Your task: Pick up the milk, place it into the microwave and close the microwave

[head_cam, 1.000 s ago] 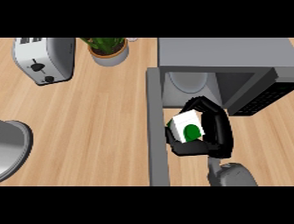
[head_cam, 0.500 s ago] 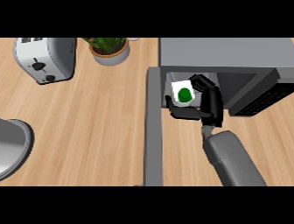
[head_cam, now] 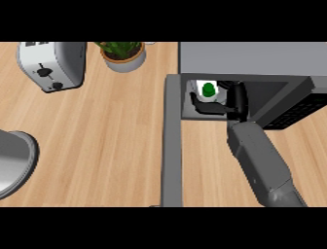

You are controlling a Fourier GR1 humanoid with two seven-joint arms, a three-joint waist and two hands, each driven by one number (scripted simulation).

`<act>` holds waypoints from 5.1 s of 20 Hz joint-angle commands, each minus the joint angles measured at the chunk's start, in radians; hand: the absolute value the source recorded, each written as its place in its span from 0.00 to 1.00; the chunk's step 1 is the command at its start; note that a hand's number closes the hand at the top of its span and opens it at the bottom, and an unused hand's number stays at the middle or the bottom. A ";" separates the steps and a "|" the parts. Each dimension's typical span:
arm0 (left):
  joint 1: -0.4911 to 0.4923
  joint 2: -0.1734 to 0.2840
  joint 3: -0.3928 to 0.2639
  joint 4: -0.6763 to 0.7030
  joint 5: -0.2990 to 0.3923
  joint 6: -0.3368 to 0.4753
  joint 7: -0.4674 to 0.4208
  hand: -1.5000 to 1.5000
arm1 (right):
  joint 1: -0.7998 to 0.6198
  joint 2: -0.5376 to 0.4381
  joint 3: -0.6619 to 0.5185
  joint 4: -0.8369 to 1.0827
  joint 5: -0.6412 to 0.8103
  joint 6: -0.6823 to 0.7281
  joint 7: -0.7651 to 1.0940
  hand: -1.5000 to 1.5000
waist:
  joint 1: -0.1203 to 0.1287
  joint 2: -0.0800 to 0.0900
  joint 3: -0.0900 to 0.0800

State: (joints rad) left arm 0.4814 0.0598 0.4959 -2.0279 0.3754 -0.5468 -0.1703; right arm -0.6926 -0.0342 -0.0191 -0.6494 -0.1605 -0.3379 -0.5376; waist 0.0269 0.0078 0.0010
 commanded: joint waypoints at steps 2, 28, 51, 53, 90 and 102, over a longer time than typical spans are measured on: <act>-0.019 0.021 0.026 0.051 0.015 -0.038 -0.020 0.00 | -0.130 0.004 -0.046 0.215 0.032 -0.017 -0.144 1.00 | 0.011 0.003 0.000; -0.156 0.045 0.016 0.153 -0.015 -0.030 -0.015 0.00 | -0.365 -0.098 -0.048 0.537 0.205 -0.507 -0.199 1.00 | 0.063 0.036 0.002; -0.227 0.063 -0.007 0.212 -0.064 -0.026 -0.016 0.00 | -0.324 -0.197 -0.015 0.631 0.268 -0.480 -0.147 0.00 | 0.114 0.057 0.004; -0.247 0.068 -0.018 0.233 -0.065 -0.024 0.003 0.00 | -0.307 -0.194 -0.023 0.605 0.261 -0.528 -0.176 0.00 | 0.104 0.061 0.006; -0.210 0.031 -0.020 0.217 -0.115 -0.028 -0.060 0.00 | -0.291 -0.138 -0.063 0.551 0.246 -0.349 -0.212 0.00 | 0.045 0.019 0.002; -0.100 -0.015 -0.062 0.169 -0.193 -0.089 -0.119 0.00 | -0.149 -0.039 -0.134 0.466 0.165 -0.151 -0.352 0.00 | -0.004 -0.001 0.000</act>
State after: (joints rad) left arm 0.3762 0.0371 0.4397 -1.8852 0.2162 -0.6084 -0.2591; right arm -0.8656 -0.1009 -0.1459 -0.1611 0.0155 -0.5354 -0.8726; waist 0.0416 0.0137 0.0023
